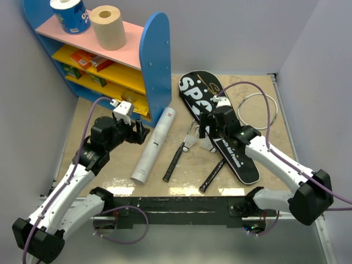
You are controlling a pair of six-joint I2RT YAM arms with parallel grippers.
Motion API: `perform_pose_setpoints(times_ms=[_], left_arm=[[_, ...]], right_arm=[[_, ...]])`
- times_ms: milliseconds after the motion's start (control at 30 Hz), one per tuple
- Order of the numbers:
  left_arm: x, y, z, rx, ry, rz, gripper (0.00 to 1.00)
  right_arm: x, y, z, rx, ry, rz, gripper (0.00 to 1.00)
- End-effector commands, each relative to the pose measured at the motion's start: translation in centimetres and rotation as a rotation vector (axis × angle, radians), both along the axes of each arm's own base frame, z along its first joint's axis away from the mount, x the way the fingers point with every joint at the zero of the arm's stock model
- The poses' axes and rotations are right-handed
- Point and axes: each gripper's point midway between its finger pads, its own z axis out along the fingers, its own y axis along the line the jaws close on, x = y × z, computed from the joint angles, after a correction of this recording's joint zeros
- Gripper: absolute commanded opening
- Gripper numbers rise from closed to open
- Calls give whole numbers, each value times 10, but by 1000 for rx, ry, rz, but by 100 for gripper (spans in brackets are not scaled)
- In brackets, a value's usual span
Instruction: Pack up the badminton gear
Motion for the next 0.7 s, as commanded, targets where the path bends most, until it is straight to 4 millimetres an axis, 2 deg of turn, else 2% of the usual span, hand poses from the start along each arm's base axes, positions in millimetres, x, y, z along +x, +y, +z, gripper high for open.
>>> perform_pose_setpoints(times_ms=[0,100,267,300,367,400,467,567,667], left_arm=[[6,-9,40,-135,-175,-5,76],[17,-4,57,-176,-281,40,79],[41,-1,59,-158,-351,100,87],[45,-3,67,-173,-388,99,87],[53,-6,69,-180,-407,97,88],[56,-6,81,-198,-456,100,88],[64,-7,83,-191,-489,111,88],[69,-6,105,-220,-602,125,88],[80,-3,112,-208,-638,160,88]], right_arm=[[0,10,-1,27,-5,49,96],[-1,12,0,38,-2,58,96],[-5,12,-1,48,-1,69,96],[-6,13,0,51,-3,73,95],[-8,12,-1,57,-3,74,95],[-8,12,0,61,-6,74,95],[-11,13,0,71,-4,81,95],[-13,15,1,89,-6,89,95],[-15,15,-1,93,-3,95,95]])
